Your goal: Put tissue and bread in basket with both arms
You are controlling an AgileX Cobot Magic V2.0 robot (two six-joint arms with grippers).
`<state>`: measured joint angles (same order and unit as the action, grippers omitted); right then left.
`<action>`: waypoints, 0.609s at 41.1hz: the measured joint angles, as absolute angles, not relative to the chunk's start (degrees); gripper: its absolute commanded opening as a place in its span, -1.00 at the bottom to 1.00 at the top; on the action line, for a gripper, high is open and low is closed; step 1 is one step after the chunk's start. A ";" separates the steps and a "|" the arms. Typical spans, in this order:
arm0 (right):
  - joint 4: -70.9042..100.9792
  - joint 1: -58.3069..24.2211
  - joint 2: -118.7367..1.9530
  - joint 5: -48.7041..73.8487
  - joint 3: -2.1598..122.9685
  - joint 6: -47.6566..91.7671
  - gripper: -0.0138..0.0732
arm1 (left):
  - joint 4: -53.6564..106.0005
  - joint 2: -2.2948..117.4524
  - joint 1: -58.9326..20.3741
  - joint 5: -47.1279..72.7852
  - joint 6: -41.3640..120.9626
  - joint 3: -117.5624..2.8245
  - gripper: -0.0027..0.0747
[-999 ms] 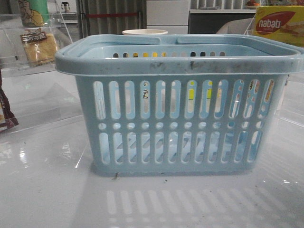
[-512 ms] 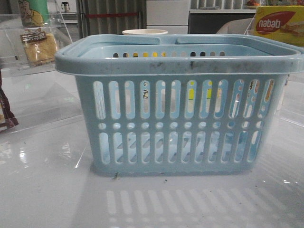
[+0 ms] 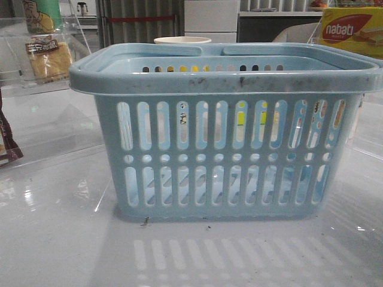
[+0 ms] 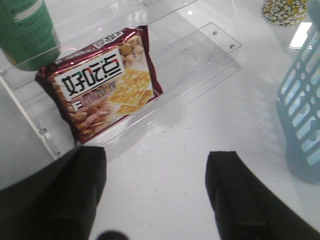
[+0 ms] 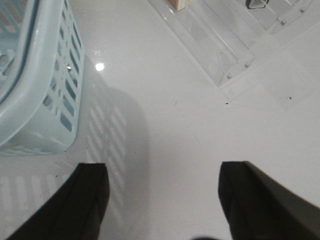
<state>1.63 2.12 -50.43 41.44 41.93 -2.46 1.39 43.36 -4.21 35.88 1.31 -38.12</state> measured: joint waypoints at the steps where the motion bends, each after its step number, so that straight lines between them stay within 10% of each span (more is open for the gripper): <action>1: 1.63 2.57 -51.49 41.10 42.44 -2.53 0.63 | 1.39 43.36 -4.64 35.88 1.31 -38.12 0.31; 25: 1.37 13.30 -86.06 41.31 72.32 -2.24 0.63 | 0.00 43.45 -19.16 34.00 3.11 -38.12 0.25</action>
